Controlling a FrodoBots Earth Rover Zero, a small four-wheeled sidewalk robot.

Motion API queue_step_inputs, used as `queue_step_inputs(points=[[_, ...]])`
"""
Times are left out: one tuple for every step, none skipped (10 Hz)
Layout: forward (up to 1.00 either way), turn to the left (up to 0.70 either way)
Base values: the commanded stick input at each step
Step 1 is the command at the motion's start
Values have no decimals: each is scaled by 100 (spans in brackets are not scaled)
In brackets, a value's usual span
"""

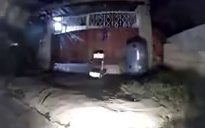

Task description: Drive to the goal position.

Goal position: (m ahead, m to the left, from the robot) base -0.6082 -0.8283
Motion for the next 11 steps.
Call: queue_step_inputs(points=[[12,3],[19,4],[38,5],[94,5],[98,5],[98,5],[98,5],[98,27],[98,38],[98,38],[98,38]])
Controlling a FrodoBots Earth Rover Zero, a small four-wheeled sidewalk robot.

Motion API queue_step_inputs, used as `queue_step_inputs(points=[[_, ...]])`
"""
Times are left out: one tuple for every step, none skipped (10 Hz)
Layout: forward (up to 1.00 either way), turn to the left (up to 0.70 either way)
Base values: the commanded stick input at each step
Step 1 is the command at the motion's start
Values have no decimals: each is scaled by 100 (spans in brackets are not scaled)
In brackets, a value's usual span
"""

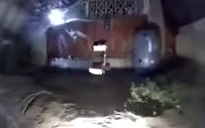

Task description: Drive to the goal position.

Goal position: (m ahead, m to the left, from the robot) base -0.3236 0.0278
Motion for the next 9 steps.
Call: queue_step_inputs(points=[[98,38],[98,37],[98,9],[98,5],[98,5],[98,5],[98,5],[98,5],[98,5]])
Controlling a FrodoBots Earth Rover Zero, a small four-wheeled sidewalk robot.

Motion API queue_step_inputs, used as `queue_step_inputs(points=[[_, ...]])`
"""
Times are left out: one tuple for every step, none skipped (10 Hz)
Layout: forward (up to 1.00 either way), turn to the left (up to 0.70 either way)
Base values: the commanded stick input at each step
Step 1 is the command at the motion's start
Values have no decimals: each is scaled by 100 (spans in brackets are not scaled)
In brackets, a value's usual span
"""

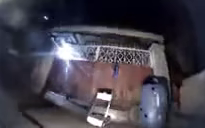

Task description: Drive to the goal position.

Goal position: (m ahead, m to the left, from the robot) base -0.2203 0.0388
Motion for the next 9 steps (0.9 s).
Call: queue_step_inputs(points=[[98,5],[98,5],[76,4],[35,4],[12,3],[12,3],[12,3],[12,3],[12,3]])
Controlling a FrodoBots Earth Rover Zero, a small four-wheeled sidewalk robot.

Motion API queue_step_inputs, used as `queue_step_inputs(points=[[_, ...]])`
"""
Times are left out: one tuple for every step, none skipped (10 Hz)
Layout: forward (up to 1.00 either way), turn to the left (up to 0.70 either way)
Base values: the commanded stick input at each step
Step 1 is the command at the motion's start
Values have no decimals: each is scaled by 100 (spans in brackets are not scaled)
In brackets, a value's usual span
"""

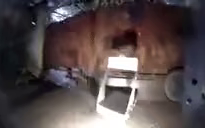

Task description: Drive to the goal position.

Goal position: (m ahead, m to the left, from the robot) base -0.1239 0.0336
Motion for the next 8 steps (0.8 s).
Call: queue_step_inputs(points=[[12,3],[12,3],[12,3],[12,3],[12,3],[12,-2],[12,0],[12,3]])
